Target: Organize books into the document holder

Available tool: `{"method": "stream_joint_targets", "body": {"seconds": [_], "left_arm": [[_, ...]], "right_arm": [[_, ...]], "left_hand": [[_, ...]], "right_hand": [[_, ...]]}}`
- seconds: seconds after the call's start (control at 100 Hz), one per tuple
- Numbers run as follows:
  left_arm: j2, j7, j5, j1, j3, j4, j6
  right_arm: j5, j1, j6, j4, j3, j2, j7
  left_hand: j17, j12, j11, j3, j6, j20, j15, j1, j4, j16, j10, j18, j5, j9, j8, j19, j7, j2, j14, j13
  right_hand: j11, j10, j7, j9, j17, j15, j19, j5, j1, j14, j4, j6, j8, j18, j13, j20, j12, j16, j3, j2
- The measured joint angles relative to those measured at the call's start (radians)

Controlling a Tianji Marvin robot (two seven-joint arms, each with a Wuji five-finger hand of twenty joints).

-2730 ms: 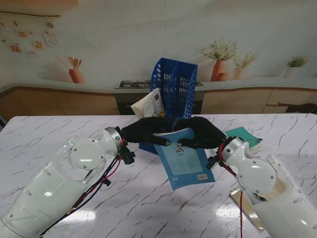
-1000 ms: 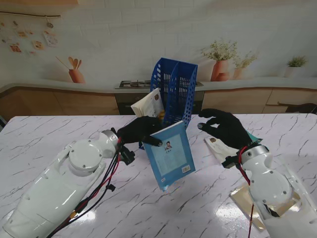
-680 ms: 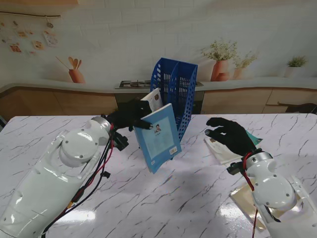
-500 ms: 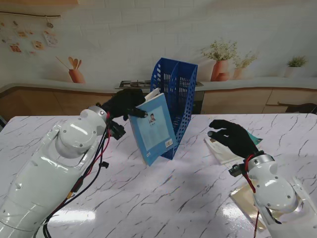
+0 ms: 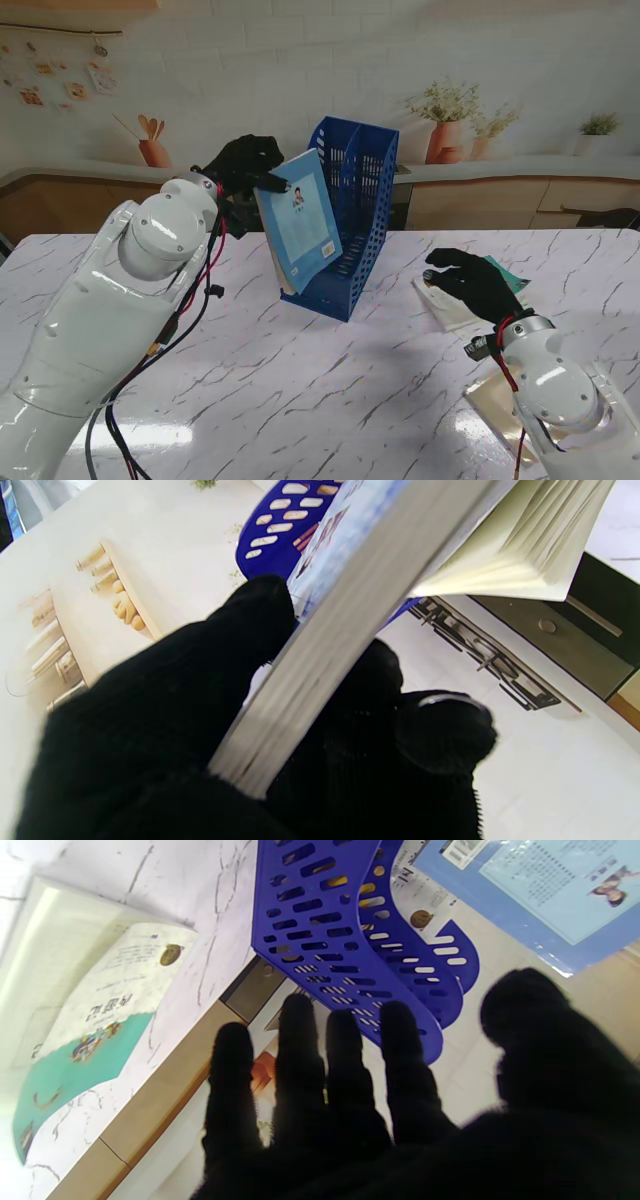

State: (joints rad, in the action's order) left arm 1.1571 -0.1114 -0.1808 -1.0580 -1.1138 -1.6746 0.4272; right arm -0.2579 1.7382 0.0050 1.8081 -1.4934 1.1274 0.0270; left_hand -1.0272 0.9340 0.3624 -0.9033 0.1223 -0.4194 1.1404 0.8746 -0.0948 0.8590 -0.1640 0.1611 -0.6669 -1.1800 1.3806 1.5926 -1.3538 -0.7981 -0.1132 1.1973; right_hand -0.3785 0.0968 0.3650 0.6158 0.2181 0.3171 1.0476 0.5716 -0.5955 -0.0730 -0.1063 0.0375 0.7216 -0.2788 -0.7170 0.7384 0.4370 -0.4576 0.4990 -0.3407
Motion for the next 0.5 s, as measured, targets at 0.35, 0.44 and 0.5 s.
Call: {"method": "stream_joint_targets", "body": {"seconds": [0.35,0.44,0.5], "left_arm": [[0.029,0.046,-0.005,0.134,0.066,0.134,0.037],[0.037,0.061,-0.03,0.154,0.077,0.156,0.048],[0.043,0.076,-0.033,0.167,0.085,0.173,0.056]], "right_arm": [[0.019,-0.018,-0.001,-0.034,0.0,0.0,0.012],[0.024,-0.022,-0.002,-0.041,-0.002,0.0,0.017],[0.027,-0.023,-0.002,-0.045,-0.004,0.0,0.021]], "left_hand": [[0.0,0.003,0.0,0.0,0.0,0.0,0.0,0.0,0.0,0.0,-0.001,0.0,-0.001,0.0,-0.001,0.0,0.0,0.0,0.0,0.0],[0.0,0.003,0.0,-0.001,0.0,0.0,0.0,0.001,0.0,-0.001,-0.001,0.0,-0.001,0.0,-0.001,0.0,0.0,0.0,0.0,0.0],[0.0,0.003,0.0,-0.001,0.0,0.0,0.0,0.001,0.0,-0.002,-0.001,0.0,-0.001,0.0,-0.001,0.0,0.0,0.0,0.0,0.0]], "right_hand": [[0.0,0.0,0.0,0.0,0.0,0.0,0.0,0.0,0.0,0.0,0.0,0.0,0.0,0.0,0.0,0.0,-0.009,0.0,0.0,0.0],[0.0,0.0,0.0,0.0,0.0,0.0,0.0,0.0,0.0,0.0,0.0,0.0,0.0,0.0,0.0,0.0,-0.009,0.0,0.0,0.0],[0.0,0.0,0.0,0.0,0.0,0.0,0.0,0.0,0.0,0.0,0.0,0.0,0.0,0.0,0.0,-0.001,-0.009,0.0,0.0,0.0]]}}
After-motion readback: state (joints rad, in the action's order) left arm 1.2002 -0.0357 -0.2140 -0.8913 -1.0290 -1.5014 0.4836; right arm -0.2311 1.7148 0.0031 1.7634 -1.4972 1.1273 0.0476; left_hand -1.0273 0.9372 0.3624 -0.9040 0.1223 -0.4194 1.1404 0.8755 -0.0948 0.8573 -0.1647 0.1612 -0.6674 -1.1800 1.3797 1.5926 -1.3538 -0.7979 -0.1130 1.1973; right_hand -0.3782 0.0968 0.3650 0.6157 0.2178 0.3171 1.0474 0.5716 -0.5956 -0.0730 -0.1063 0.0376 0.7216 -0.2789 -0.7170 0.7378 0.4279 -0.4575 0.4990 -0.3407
